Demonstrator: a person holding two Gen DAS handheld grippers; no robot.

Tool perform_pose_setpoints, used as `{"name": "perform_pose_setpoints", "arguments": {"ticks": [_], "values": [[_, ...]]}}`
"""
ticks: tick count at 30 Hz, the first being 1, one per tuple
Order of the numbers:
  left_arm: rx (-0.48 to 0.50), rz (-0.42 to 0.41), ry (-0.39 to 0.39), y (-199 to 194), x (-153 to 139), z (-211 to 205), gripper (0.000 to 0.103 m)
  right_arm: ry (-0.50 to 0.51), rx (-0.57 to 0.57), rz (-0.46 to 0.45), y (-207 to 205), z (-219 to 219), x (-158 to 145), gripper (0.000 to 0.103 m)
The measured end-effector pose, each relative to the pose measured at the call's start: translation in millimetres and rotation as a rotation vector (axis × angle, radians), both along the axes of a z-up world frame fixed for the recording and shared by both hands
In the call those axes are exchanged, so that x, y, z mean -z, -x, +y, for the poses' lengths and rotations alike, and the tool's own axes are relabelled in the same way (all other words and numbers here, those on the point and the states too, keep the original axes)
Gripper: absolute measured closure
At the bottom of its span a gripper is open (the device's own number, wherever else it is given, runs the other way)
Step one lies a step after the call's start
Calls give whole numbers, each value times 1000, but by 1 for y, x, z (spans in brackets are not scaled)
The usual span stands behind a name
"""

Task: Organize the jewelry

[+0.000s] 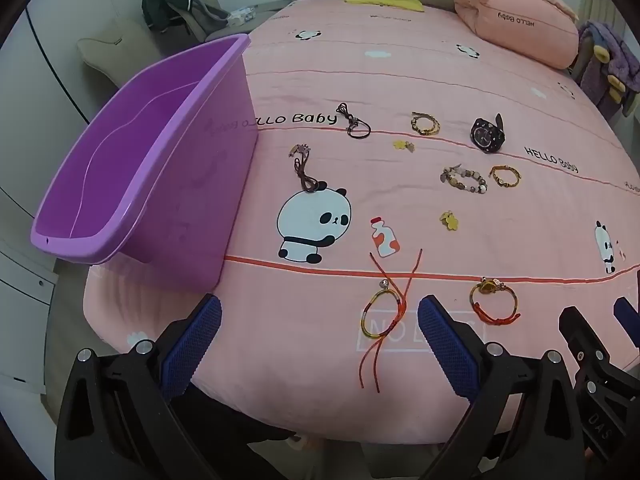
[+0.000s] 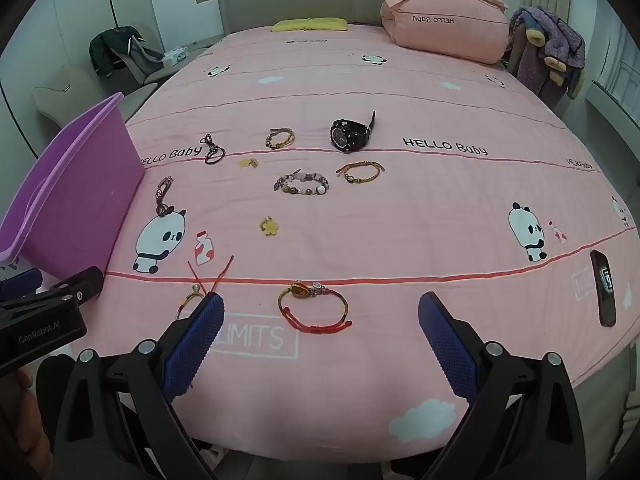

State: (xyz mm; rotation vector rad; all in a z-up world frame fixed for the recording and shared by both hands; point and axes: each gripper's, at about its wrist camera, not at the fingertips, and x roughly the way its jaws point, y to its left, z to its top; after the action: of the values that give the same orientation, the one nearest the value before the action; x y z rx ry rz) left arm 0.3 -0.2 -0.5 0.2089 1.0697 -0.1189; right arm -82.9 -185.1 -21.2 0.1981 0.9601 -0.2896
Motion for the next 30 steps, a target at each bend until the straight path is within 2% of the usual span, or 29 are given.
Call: {"name": "perform_pose_setpoints", "arguments": {"ticks": [30], "values": [[-15,-2,31,1,-2,8,6,19,-9,-4,1,8,-6,10]]}}
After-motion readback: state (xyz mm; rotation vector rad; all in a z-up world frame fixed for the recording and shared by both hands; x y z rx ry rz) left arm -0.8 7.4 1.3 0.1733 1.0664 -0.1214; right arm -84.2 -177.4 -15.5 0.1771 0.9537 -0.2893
